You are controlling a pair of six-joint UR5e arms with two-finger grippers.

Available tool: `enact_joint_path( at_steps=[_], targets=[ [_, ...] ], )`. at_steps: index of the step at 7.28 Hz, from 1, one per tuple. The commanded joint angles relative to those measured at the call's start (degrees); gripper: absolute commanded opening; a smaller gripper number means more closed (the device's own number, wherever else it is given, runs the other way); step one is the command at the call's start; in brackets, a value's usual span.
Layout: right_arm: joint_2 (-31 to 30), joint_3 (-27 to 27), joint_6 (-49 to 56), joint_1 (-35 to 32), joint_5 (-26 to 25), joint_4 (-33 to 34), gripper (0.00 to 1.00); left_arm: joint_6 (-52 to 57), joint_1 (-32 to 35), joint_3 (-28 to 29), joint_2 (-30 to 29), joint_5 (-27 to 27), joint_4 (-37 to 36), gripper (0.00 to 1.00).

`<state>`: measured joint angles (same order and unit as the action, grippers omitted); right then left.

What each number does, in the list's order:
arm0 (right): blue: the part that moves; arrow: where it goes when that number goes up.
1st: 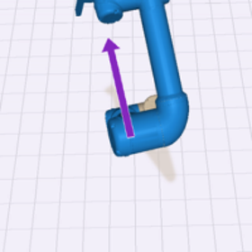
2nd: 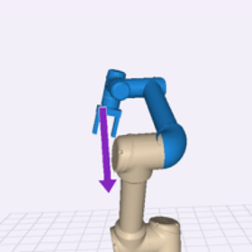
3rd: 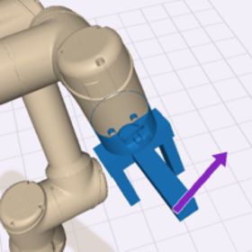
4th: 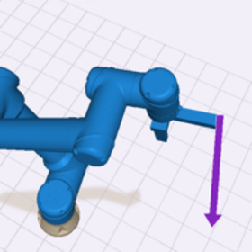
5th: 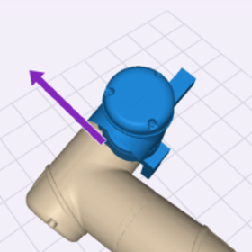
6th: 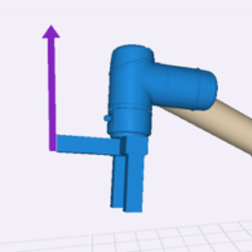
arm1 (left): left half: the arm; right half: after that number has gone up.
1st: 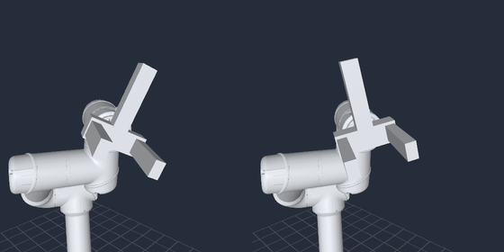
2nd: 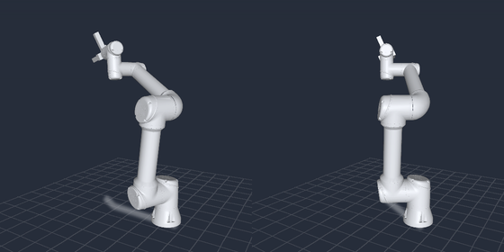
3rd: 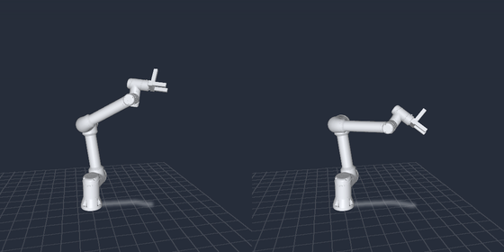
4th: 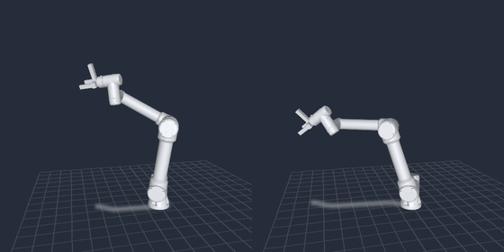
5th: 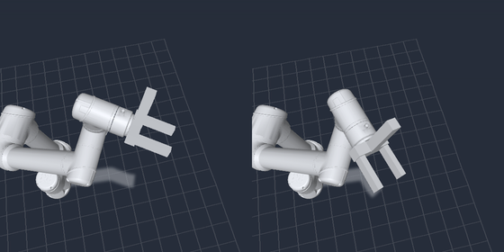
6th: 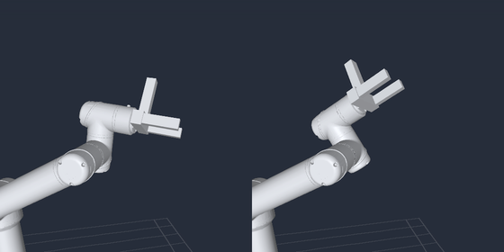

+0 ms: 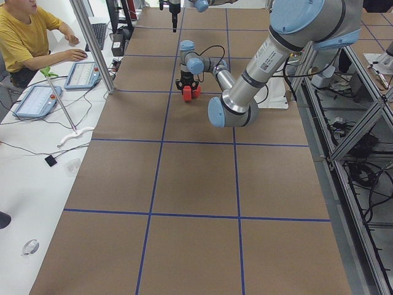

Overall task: Form red blocks into L shape at center
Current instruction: 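Hold the red cube in place against the center cubes with the left gripper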

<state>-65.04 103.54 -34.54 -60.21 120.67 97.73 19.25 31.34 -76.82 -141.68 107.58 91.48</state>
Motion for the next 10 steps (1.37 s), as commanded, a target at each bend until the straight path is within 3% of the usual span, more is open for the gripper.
enact_joint_path(
  at_steps=[1, 5, 6, 7, 10],
  targets=[
    [0.0, 0.0, 0.0, 0.0, 0.0, 0.0, 1.00, 0.0, 0.0, 0.0, -0.1, 0.0, 0.0, 0.82],
    [0.0, 0.0, -0.1, 0.0, 0.0, 0.0, 1.00, -0.1, 0.1, -0.3, -0.1, 0.1, 0.0, 0.85],
    [0.0, 0.0, 0.0, 0.0, 0.0, 0.0, 1.00, -0.1, 0.2, -0.5, -0.1, 1.0, 0.1, 0.96],
    [0.0, 0.0, 0.0, 0.0, 0.0, 0.0, 1.00, -0.2, 0.4, -1.5, -0.1, 2.5, -0.1, 0.99],
    [0.0, 0.1, -0.1, 0.0, 0.0, 0.0, 1.00, 0.1, 0.9, -3.8, 0.3, 4.1, -0.8, 1.00]
  ],
)
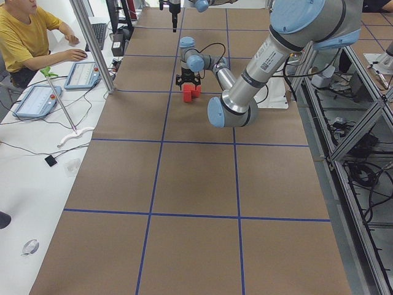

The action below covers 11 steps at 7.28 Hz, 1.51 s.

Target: Form red blocks into L shape at center

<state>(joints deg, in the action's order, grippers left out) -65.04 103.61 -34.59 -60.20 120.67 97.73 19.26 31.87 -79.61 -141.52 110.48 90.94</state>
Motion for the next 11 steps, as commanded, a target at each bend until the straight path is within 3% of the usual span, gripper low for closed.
enact_joint_path(
  at_steps=[1, 3, 5, 8, 10, 11],
  targets=[
    [0.0, 0.2, -0.7, 0.0, 0.0, 0.0, 1.00, 0.2, 1.9, -1.5, 0.1, 3.1, -0.5, 1.00],
    [0.1, 0.4, -2.0, 0.1, 0.0, 0.0, 1.00, -0.1, 6.3, -4.7, 0.5, 7.1, -3.1, 1.00],
    [-0.2, 0.3, -2.1, 0.1, 0.1, 0.0, 1.00, -0.3, 10.9, -9.1, 1.4, 7.4, -9.4, 1.00],
    [-0.4, 0.1, -2.1, 0.1, 0.3, 0.0, 1.00, -20.3, 20.0, -14.5, 10.5, 12.1, -9.1, 1.00],
    [-0.4, -0.2, -1.2, 0.0, 0.8, 0.1, 1.00, -20.2, 29.9, -18.3, 19.0, 13.6, -8.7, 1.00],
    [-0.4, -0.2, -0.5, -1.9, 1.0, 0.2, 1.00, -20.3, 35.8, -18.4, 22.1, 20.4, -8.8, 1.00]
  ],
)
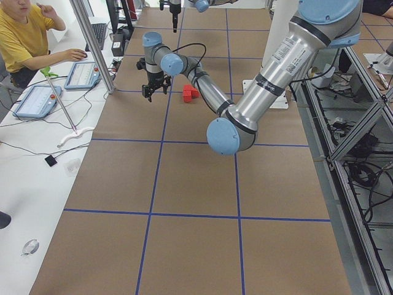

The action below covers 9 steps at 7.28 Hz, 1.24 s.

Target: Form red blocks into L shape at center

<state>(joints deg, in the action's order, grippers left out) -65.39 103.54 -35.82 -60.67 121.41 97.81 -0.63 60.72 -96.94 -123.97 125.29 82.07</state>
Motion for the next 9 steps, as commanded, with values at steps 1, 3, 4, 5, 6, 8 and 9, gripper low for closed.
enact_joint_path(
  at_steps=[1, 3, 4, 5, 6, 8, 9],
  targets=[
    [-0.4, -0.3, 5.4, -3.2, 0.8, 1.0, 1.00, -0.3, 12.5, -1.1, 11.2, 11.2, 0.3, 1.00],
    [-4.5, -1.3, 16.5, -9.3, 4.0, 1.2, 1.00, -0.1, 19.3, 0.3, 18.6, 11.3, 0.6, 1.00],
    [-7.1, -2.2, 23.2, -12.3, 4.8, 1.2, 1.00, 6.2, 22.0, 0.5, 21.9, 11.1, 3.1, 1.00],
    [-10.1, -3.3, 30.4, -15.6, 5.8, 1.2, 1.00, 9.9, 24.0, 1.0, 24.5, 10.6, 2.8, 1.00],
    [-13.3, -4.5, 37.2, -19.2, 7.9, 0.9, 1.00, 10.0, 25.1, 1.7, 26.2, 8.4, 2.8, 1.00],
    [-21.6, -4.5, 43.1, -24.0, 8.8, 0.5, 1.00, 10.6, 28.0, 1.7, 32.5, 6.7, 2.4, 1.00],
    [-24.9, -4.2, 43.1, -24.8, 8.8, 0.4, 1.00, 10.3, 31.4, 1.4, 34.8, 6.8, 2.4, 1.00]
  ],
)
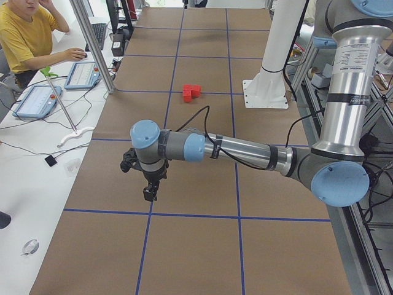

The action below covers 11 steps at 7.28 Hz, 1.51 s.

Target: Form red blocks into L shape at center

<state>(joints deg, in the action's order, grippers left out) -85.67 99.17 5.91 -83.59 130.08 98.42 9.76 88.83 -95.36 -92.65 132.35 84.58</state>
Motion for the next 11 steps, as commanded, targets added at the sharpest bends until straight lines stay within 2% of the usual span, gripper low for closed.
enact_joint_path(
  at_steps=[1, 2, 11],
  targets=[
    [-5.8, 0.3, 1.2, -2.4, 0.2, -0.2, 1.00, 0.3, 6.0, -0.9, 6.5, 0.0, 0.1, 1.00],
    [-6.0, 0.4, 1.3, -2.4, 0.2, -0.2, 1.00, 0.3, 7.0, -2.7, 8.3, 0.1, -0.1, 1.00],
    [-6.0, 0.1, 0.9, -2.3, 0.1, -0.2, 1.00, 0.5, 6.6, -2.5, 9.2, 0.0, 1.9, 1.00]
  ],
)
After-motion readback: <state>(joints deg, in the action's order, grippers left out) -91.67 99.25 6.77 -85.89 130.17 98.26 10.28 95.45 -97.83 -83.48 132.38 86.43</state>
